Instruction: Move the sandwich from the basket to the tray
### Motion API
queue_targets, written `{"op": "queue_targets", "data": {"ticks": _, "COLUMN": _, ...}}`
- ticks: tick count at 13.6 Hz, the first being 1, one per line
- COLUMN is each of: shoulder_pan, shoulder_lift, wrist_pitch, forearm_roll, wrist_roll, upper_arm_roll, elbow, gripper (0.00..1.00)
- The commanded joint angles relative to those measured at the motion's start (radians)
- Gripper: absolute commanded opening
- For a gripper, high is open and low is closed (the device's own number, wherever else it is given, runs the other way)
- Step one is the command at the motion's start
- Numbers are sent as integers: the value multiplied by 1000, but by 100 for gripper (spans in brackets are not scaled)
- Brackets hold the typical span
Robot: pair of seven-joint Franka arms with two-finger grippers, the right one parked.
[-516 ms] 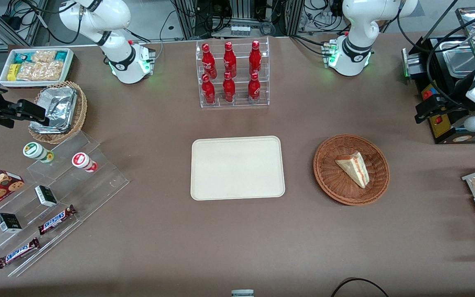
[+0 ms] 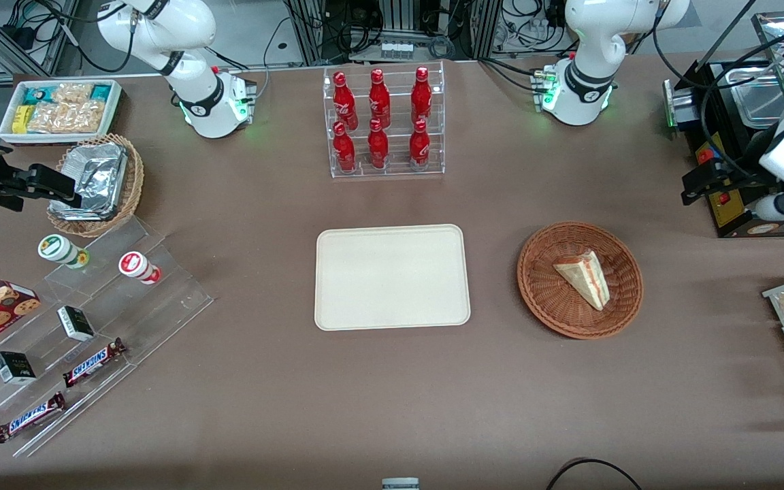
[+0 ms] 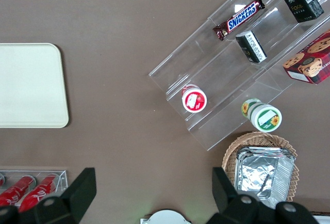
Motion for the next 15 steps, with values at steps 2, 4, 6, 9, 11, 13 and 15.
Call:
{"op": "queue_targets", "data": {"ticks": 2, "shoulder_pan": 7, "shoulder_lift": 0, "wrist_pitch": 182, "forearm_roll": 31, "wrist_roll": -37, "upper_arm_roll": -13, "elbow": -182, "gripper": 100}}
{"op": "queue_targets", "data": {"ticks": 4, "shoulder_pan": 4, "shoulder_lift": -23, "wrist_pitch": 337, "forearm_roll": 31, "wrist_roll": -145, "upper_arm_roll": -19, "elbow": -324, "gripper": 100}}
{"op": "queue_targets", "data": {"ticks": 6, "shoulder_pan": 2, "shoulder_lift": -44, "wrist_pitch": 482, "forearm_roll": 31, "wrist_roll": -242, "upper_arm_roll": -25, "elbow": -463, "gripper": 100}}
{"op": "queue_targets", "data": {"ticks": 9, "shoulder_pan": -2, "shoulder_lift": -41, "wrist_pitch": 677, "forearm_roll": 29, "wrist_roll": -514, "upper_arm_roll": -37, "elbow": -608, "gripper": 100}}
{"op": "queue_targets", "data": {"ticks": 11, "shoulder_pan": -7, "shoulder_lift": -12, "wrist_pitch": 753, "forearm_roll": 31, "wrist_roll": -643, "upper_arm_roll": -66, "elbow": -642, "gripper": 100}}
{"op": "queue_targets", "data": {"ticks": 13, "shoulder_pan": -9, "shoulder_lift": 21, "wrist_pitch": 768, "forearm_roll": 31, "wrist_roll": -694, "upper_arm_roll": -88, "elbow": -643, "gripper": 100}}
{"op": "queue_targets", "data": {"ticks": 15, "shoulder_pan": -9, "shoulder_lift": 54, "wrist_pitch": 797, "forearm_roll": 29, "wrist_roll": -699, "upper_arm_roll": -94, "elbow": -648, "gripper": 100}}
